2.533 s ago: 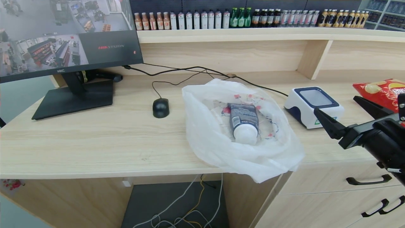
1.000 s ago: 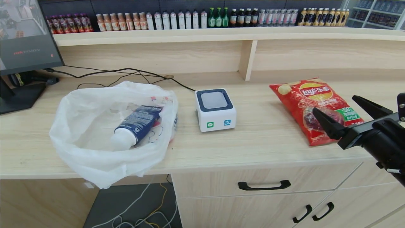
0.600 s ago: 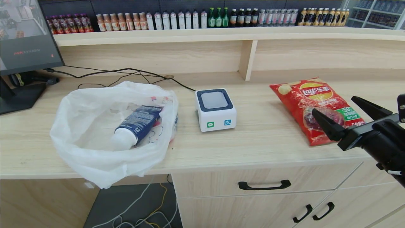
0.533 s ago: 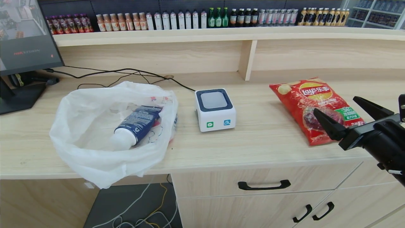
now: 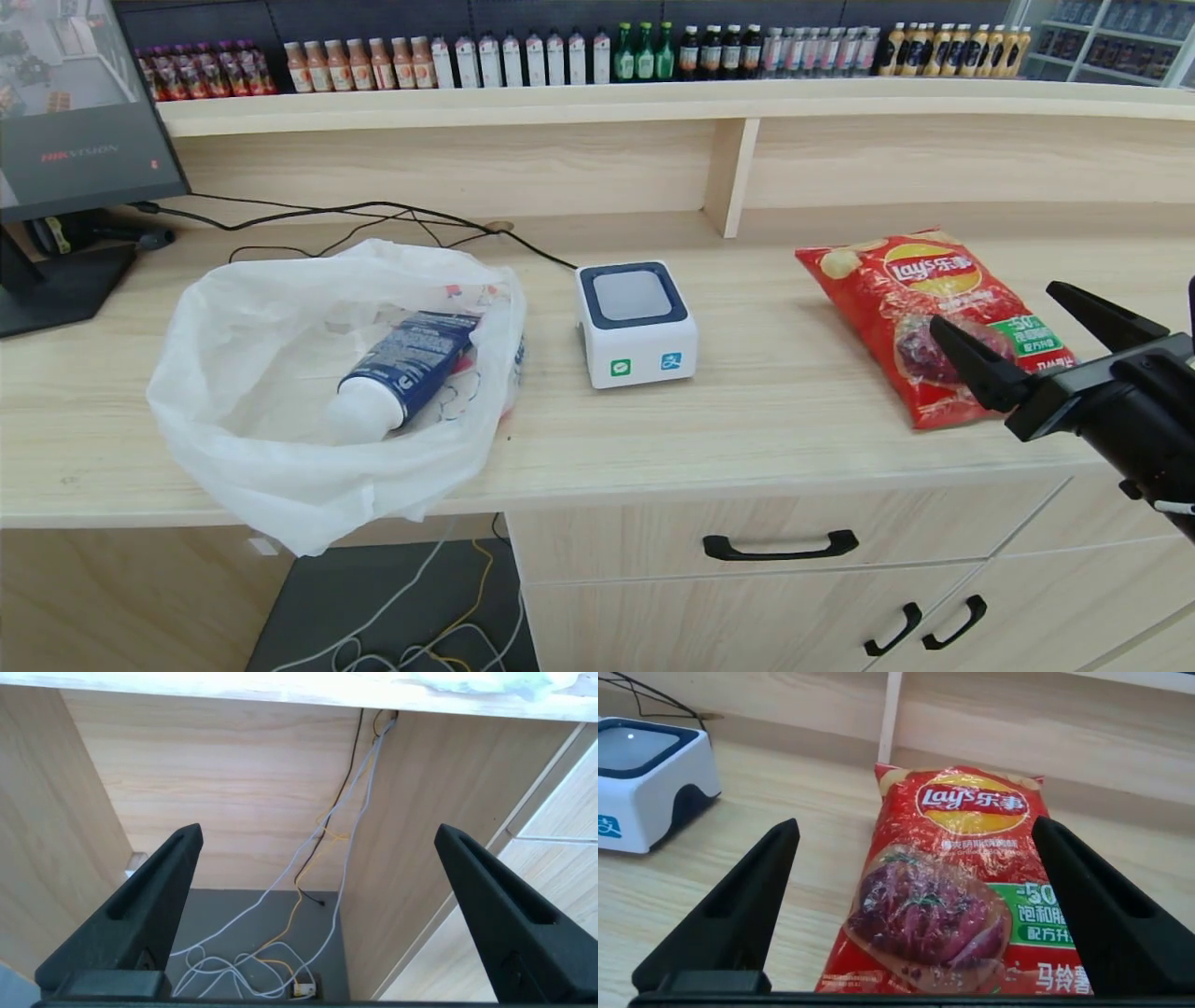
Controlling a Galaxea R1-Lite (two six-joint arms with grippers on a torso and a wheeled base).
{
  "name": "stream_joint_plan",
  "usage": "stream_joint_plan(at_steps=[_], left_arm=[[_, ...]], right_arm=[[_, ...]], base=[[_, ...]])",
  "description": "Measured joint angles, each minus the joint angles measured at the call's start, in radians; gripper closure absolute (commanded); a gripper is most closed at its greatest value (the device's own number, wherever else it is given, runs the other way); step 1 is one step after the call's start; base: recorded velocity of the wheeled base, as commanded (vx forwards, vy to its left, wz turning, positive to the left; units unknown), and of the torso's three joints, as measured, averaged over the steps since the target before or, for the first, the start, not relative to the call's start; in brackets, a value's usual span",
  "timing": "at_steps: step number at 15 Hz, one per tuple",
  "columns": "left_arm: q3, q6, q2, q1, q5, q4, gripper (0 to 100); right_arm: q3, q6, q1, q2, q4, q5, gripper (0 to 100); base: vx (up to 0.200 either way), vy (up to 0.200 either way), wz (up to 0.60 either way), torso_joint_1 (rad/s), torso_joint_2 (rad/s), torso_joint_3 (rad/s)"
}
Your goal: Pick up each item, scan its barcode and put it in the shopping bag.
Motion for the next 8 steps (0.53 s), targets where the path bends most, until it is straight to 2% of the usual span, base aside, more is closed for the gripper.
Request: stream_joint_plan(at_steps=[5, 8], left_arm=[[0.0, 0.0, 0.0, 0.0, 0.0, 0.0, 0], [0.0, 0.0, 0.0, 0.0, 0.0, 0.0, 0]], right_arm=[[-0.056, 0.029, 0.038, -0.021, 0.103, -0.018, 0], [-0.143, 0.029, 0.041, -0.074, 0.377, -0.023, 0]], base=[[0.0, 0.0, 0.0, 0.0, 0.0, 0.0], [0.0, 0.0, 0.0, 0.0, 0.0, 0.0]])
